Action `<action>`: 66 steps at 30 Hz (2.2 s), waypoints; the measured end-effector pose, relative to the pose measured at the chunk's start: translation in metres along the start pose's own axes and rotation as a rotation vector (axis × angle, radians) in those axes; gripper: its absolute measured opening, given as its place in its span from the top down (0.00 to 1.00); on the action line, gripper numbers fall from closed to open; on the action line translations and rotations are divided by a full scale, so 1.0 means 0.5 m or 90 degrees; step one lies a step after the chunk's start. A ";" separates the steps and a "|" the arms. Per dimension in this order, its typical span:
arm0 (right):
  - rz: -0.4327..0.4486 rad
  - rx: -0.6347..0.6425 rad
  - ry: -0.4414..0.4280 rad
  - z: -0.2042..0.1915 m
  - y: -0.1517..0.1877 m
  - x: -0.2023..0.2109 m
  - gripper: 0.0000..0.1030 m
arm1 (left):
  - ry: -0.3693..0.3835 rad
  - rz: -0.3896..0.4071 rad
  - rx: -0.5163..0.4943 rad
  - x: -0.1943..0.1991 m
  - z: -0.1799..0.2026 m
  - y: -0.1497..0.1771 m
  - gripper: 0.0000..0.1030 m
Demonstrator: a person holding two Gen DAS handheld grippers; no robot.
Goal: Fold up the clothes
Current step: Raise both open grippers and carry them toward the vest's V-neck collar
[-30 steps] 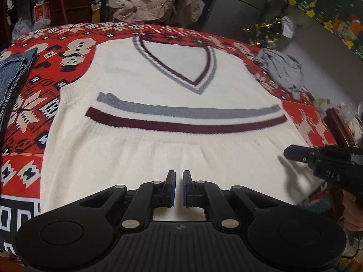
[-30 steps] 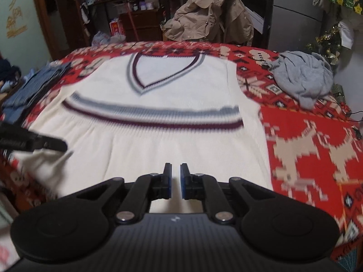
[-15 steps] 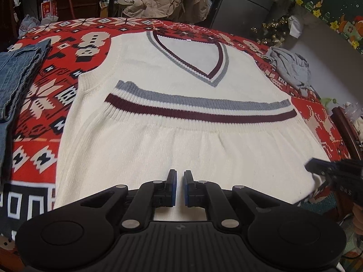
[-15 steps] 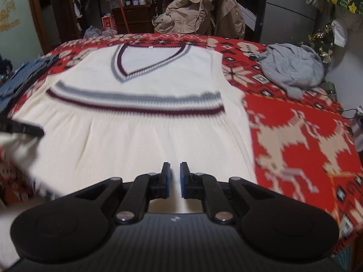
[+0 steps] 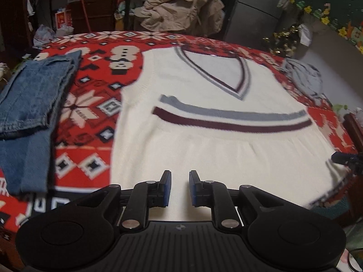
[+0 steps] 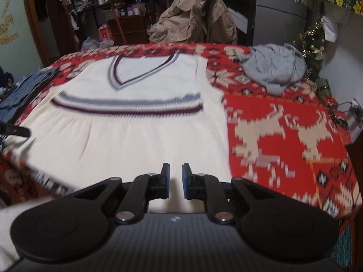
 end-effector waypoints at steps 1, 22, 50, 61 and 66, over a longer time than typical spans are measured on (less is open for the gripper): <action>0.001 0.000 0.005 -0.001 -0.016 -0.015 0.88 | -0.009 -0.001 0.003 -0.006 -0.012 -0.007 0.84; -0.035 -0.007 0.031 0.055 0.068 -0.001 0.89 | -0.005 -0.003 0.015 0.041 -0.044 0.044 0.85; -0.042 -0.052 0.051 0.088 0.087 0.051 0.67 | -0.042 0.020 0.035 0.153 -0.095 0.109 0.75; -0.001 -0.041 0.094 0.081 0.053 0.087 0.15 | -0.102 0.008 -0.026 0.149 -0.042 0.074 0.41; -0.014 -0.029 0.093 0.077 0.044 0.087 0.08 | -0.114 0.018 -0.020 0.137 -0.034 0.062 0.35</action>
Point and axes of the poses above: each gripper's, at about its wrist camera, not at the fingertips, and x roughly against the way its jaws point, z to its right, y to its underside, the point moved 7 cm from there along -x, roughly the way its jaws point, and after that the axes turned 13 degrees about y, right-handed, at the moved point
